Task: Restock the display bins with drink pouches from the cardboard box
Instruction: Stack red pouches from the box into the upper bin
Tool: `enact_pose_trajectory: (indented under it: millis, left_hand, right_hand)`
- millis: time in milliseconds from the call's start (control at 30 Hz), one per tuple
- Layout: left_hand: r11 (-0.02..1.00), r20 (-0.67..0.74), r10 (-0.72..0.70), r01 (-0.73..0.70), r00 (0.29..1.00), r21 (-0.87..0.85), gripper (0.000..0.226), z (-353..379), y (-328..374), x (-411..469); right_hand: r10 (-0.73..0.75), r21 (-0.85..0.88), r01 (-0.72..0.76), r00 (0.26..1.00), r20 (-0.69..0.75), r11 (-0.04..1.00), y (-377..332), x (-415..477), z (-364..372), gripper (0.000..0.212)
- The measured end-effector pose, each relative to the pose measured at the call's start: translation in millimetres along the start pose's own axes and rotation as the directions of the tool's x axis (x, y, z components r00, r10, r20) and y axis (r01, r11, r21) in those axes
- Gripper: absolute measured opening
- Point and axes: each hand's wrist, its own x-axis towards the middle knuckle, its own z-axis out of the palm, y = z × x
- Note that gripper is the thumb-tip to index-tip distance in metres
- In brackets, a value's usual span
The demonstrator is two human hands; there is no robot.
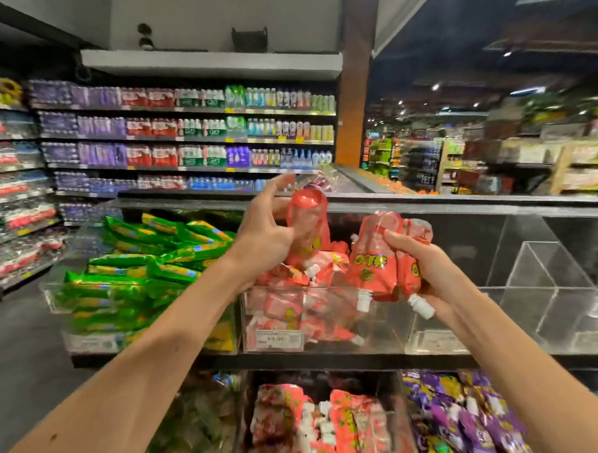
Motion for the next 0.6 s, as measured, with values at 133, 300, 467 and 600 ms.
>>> enact_pose_trajectory:
  millis: [133,300,467,600]
  left_hand:
    - [0.942,0.002,0.131,-0.125,0.991,0.31,0.062,10,-3,15]
    - [0.765,0.183,0.272,-0.327,0.945,0.554,0.052,31,-28,33]
    - [0.535,0.249,0.292,-0.373,0.924,0.758,0.049,56,-54,49]
    - [0.481,0.192,0.339,-0.345,0.921,0.806,0.047,70,-71,67]
  right_hand:
    - [-0.05,-0.02,0.049,0.999,-0.019,0.999,-14,-2,-13,0.04]
    - [-0.081,-0.081,0.077,0.996,-0.049,0.994,-21,0,-27,0.029]
    - [-0.073,-0.107,0.068,0.996,-0.053,0.992,-21,6,-42,0.026]
    - [-0.065,-0.104,0.06,0.997,-0.041,0.993,-19,12,-50,0.036]
